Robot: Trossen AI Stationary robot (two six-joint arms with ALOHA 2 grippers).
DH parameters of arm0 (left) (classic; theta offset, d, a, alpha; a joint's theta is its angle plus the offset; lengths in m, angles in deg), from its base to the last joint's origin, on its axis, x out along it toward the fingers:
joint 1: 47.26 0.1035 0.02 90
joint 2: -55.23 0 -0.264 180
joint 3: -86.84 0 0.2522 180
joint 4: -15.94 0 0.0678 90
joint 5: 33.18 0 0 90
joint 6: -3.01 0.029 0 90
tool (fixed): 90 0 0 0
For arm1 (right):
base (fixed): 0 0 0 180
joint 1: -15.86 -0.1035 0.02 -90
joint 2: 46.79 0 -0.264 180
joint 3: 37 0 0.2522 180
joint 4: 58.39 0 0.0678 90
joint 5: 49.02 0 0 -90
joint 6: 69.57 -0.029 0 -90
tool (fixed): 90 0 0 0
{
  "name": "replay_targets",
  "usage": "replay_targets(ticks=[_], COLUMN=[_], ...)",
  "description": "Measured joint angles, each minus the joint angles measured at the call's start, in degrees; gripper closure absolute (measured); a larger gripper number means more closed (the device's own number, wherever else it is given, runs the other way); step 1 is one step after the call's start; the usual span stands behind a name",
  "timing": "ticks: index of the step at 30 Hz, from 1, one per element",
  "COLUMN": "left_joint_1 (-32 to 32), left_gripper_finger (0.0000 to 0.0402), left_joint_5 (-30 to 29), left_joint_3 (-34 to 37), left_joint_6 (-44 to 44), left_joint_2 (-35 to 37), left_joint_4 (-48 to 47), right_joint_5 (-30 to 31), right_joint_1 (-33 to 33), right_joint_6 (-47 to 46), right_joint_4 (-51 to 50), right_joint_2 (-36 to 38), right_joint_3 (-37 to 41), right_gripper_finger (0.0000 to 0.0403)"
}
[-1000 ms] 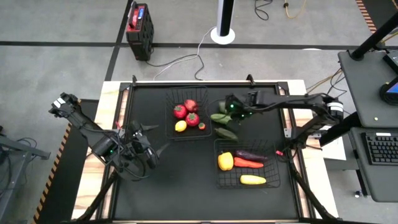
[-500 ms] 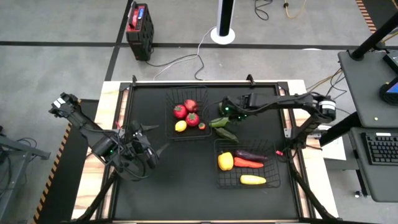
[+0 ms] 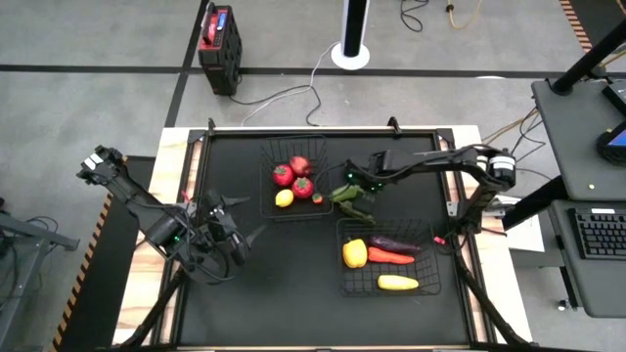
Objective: Sort produce into baskets
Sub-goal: Put the cucumber into the bottom black wire basket
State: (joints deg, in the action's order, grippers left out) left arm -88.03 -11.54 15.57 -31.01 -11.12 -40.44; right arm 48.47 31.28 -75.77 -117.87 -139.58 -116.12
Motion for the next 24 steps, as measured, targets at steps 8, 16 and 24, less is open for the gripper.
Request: replay_targets(ticks=[8, 16, 24], left_joint_1=[0.0, 0.0, 0.0], left_gripper_finger=[0.0039, 0.0039, 0.0039], left_joint_5=[0.0, 0.0, 0.0], left_joint_3=[0.1, 0.3, 0.3], left_joint_6=[0.0, 0.0, 0.0], left_joint_2=[0.0, 0.0, 0.0], left_joint_4=[0.4, 0.4, 0.4], right_joint_5=[2.0, 3.1, 3.0], right_joint_1=[0.0, 0.0, 0.0], right_joint_6=[3.1, 4.6, 5.3], right_joint_4=[1.4, 1.4, 1.5], right_joint_2=[-2.8, -4.8, -6.5], right_joint_3=[0.0, 0.0, 0.0], right_gripper_finger=[0.0157, 0.0168, 0.0172])
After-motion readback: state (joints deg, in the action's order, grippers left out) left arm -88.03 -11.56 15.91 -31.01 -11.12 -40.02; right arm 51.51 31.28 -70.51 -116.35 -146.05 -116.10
